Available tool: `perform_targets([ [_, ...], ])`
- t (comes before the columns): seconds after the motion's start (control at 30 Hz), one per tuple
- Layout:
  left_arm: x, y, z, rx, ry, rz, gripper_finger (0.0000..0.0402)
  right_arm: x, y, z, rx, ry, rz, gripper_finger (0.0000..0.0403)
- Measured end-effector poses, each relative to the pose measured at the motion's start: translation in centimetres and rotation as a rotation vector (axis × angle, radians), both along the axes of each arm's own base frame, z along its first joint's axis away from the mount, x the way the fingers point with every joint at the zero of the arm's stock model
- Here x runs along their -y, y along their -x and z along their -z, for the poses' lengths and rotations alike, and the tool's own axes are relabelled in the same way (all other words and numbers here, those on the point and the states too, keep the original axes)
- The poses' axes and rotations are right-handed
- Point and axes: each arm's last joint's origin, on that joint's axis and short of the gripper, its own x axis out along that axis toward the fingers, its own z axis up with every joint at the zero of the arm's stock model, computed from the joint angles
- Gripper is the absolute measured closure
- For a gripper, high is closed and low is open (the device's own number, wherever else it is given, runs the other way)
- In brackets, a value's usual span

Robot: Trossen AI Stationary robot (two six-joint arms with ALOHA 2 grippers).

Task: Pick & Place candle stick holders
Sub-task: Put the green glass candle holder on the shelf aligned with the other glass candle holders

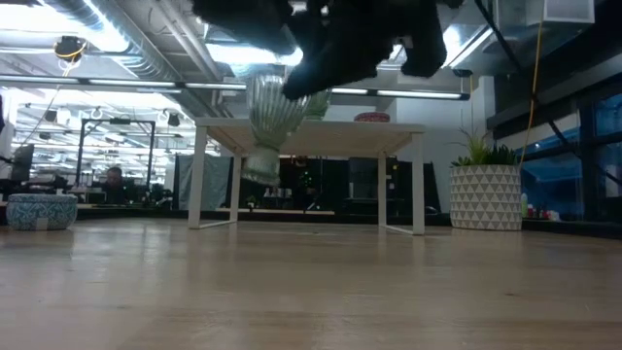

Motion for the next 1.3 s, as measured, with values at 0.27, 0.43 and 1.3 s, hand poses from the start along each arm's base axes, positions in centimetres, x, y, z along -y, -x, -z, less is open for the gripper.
perform_targets([
  [0.27, -0.3, 1.5, -2.0, 0.05, 0.0, -0.011, 0.0309, -0.1, 0.5, 0.1, -0.054, -0.042, 0.018, 0.0375],
  [0.43, -0.8, 3.4, -4.1, 0.113, 0.02, -0.011, 0.0293, -0.1, 1.2, -1.3, -0.066, -0.155, 0.008, 0.0376],
  [1.3, -3.2, 9.5, 2.2, 0.561, -0.006, -0.203, 0.0302, 5.2, 2.2, -14.2, -0.086, -0.172, 0.344, 0.0376],
])
